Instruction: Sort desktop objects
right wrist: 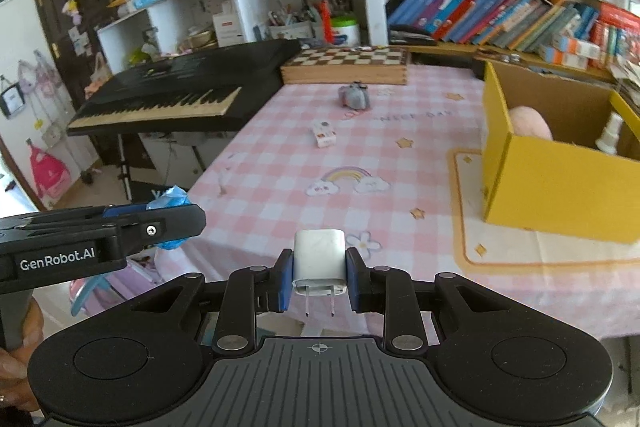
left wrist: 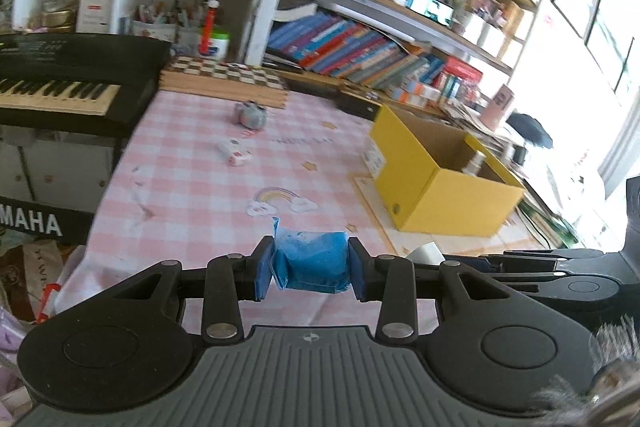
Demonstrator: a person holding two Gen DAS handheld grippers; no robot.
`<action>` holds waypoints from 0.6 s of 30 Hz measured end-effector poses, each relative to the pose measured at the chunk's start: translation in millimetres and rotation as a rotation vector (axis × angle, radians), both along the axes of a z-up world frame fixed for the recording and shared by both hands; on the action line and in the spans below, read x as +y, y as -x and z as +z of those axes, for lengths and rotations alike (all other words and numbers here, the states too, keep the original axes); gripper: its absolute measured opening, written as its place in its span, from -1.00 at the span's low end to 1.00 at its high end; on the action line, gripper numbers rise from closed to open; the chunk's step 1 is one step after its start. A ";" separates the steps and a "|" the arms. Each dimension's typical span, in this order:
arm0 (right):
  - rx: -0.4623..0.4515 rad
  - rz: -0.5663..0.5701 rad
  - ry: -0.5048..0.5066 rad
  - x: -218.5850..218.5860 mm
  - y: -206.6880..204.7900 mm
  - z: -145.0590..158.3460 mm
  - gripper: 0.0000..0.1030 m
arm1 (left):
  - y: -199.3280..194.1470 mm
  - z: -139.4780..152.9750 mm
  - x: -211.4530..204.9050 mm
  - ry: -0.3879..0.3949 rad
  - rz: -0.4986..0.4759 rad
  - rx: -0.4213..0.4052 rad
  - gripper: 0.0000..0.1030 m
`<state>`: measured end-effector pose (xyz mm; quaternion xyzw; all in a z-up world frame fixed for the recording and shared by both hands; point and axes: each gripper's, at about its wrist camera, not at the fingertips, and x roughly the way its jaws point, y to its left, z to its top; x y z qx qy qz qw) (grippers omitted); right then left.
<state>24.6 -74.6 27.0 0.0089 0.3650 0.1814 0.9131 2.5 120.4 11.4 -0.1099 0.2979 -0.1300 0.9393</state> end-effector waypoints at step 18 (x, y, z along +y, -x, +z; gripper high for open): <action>0.036 -0.208 0.012 -52.1 36.4 -4.1 -0.50 | -3.2 -3.1 -64.8 -0.002 -0.238 0.014 -0.32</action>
